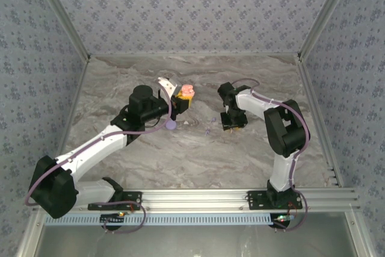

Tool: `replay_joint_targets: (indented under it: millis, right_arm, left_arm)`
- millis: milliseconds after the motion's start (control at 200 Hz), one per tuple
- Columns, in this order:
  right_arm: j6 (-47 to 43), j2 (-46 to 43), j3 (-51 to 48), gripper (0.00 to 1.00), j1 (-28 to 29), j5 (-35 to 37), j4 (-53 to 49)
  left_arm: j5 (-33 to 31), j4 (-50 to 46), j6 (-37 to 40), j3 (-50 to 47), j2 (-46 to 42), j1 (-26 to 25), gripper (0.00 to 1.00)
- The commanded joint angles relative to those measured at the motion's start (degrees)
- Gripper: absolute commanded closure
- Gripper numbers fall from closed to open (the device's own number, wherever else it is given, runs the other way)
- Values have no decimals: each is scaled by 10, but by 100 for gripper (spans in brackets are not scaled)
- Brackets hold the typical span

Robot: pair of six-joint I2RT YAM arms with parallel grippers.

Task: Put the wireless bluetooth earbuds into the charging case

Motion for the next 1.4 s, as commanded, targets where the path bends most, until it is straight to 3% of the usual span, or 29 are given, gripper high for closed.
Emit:
replay_joint_targets:
  millis: [0,405,1394]
  right_arm:
    - [40,-7,16,59,-4,11,-18]
    - [154,-5,3,59,0,22,7]
    - [166,30,-7,69,-3,19,28]
  left_arm:
    - [-5,-1,13,6,-11,4,77]
    - [-2,1,15,6,-5,4,77]
    - [-1,-1,18,6,-3,4,77]
